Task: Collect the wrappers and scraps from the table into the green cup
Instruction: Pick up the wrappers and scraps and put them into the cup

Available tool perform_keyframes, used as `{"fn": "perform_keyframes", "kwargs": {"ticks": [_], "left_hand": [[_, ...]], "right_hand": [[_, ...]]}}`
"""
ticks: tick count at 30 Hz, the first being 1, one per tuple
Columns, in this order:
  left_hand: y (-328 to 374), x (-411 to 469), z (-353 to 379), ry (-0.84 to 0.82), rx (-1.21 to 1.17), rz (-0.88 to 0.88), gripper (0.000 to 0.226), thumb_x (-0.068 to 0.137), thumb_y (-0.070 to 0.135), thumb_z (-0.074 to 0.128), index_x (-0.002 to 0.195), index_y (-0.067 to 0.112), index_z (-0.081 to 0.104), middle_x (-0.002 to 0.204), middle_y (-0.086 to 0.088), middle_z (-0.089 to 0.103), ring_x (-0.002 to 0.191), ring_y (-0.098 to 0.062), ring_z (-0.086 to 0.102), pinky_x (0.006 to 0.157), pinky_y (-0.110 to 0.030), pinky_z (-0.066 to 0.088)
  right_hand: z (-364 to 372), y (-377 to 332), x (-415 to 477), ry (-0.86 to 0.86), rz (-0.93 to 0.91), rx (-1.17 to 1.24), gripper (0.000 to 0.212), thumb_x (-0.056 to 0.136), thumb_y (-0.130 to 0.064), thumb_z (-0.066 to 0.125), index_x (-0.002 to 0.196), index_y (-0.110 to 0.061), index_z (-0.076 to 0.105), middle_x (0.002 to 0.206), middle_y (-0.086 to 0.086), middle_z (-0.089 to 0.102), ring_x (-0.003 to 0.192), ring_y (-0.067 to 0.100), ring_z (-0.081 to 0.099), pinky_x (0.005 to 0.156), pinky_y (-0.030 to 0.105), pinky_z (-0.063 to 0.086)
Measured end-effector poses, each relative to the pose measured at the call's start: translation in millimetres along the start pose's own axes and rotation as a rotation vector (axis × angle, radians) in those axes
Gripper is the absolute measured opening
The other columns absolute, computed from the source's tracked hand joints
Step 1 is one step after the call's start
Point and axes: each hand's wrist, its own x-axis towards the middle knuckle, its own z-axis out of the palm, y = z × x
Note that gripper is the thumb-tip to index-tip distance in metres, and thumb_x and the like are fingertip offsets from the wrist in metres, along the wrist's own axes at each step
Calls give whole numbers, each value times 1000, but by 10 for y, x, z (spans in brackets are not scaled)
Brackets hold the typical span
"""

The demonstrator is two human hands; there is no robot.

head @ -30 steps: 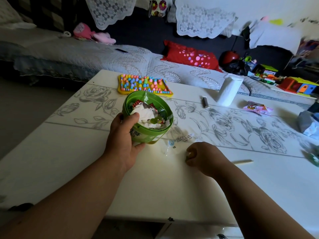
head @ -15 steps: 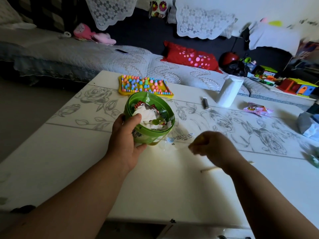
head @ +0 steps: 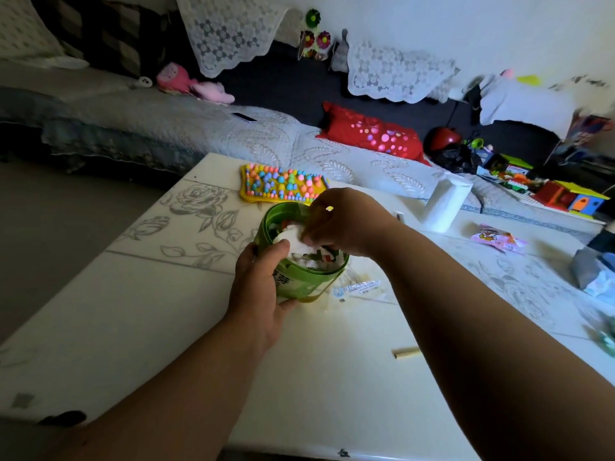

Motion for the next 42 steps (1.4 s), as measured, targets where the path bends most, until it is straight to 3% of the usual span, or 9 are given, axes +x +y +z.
{"fn": "perform_keyframes", "kwargs": {"ticks": [3, 12, 16, 20, 25, 27, 35, 39, 42], "left_hand": [[4, 14, -23, -4, 1, -3, 43, 89, 26, 67, 131, 29, 61, 125, -3, 69, 113, -28, 66, 78, -41, 58], [-30, 57, 8, 10, -36, -31, 41, 87, 27, 69, 128, 29, 63, 124, -2, 69, 111, -28, 66, 82, -48, 60], [-38, 82, -3, 31, -37, -22, 40, 87, 29, 69, 127, 30, 63, 124, -2, 68, 114, -27, 65, 90, -52, 56], [-32, 121, -26, 49, -55, -24, 42, 86, 31, 70, 127, 30, 63, 128, -3, 67, 117, -29, 63, 98, -59, 51], [-29, 139, -29, 53, -60, -17, 46, 85, 32, 70, 131, 30, 62, 131, -4, 65, 118, -30, 62, 97, -59, 51], [-29, 136, -28, 51, -59, -10, 46, 85, 32, 70, 130, 30, 62, 131, -4, 65, 118, -30, 62, 96, -60, 52], [19, 141, -23, 60, -69, -6, 60, 68, 38, 75, 126, 32, 64, 131, -3, 65, 118, -30, 62, 96, -60, 51], [42, 147, -36, 80, -72, 9, 42, 82, 33, 71, 123, 31, 64, 129, -1, 66, 117, -28, 63, 97, -57, 52], [71, 136, -29, 99, -76, 33, 43, 81, 33, 71, 123, 30, 63, 128, 0, 66, 117, -27, 63, 96, -57, 52]], "right_hand": [[-69, 178, -17, 52, 57, 175, 32, 71, -26, 80, 98, -19, 66, 83, -2, 66, 71, 15, 59, 56, 22, 45], [14, 497, -13, 182, 73, 457, 2, 83, -15, 69, 83, -17, 69, 63, -7, 65, 45, -2, 59, 49, 16, 47], [16, 754, -30, 377, 124, 358, 10, 84, -18, 66, 93, -19, 71, 83, -1, 71, 70, 17, 69, 72, 28, 53], [209, 1360, -199, -57, 266, -262, 30, 86, -22, 66, 116, -20, 68, 124, 3, 65, 117, 21, 58, 99, 26, 42], [599, 1611, -259, -197, 234, -208, 61, 85, -38, 64, 141, -39, 38, 136, 9, 44, 126, 29, 43, 108, 34, 33], [689, 1608, -175, -198, 222, -195, 57, 83, -44, 64, 137, -44, 42, 132, 8, 42, 126, 32, 41, 110, 39, 33], [722, 1603, -74, -1, 200, -158, 17, 77, -41, 71, 87, -28, 72, 100, 0, 56, 103, 24, 56, 83, 28, 44], [552, 1581, -179, 200, 250, 61, 15, 81, -34, 69, 84, -19, 72, 116, -7, 67, 109, 17, 60, 89, 26, 41], [205, 1460, -255, 362, 285, 270, 10, 80, -27, 70, 84, -17, 72, 105, -7, 72, 94, 14, 65, 84, 27, 45]]}}
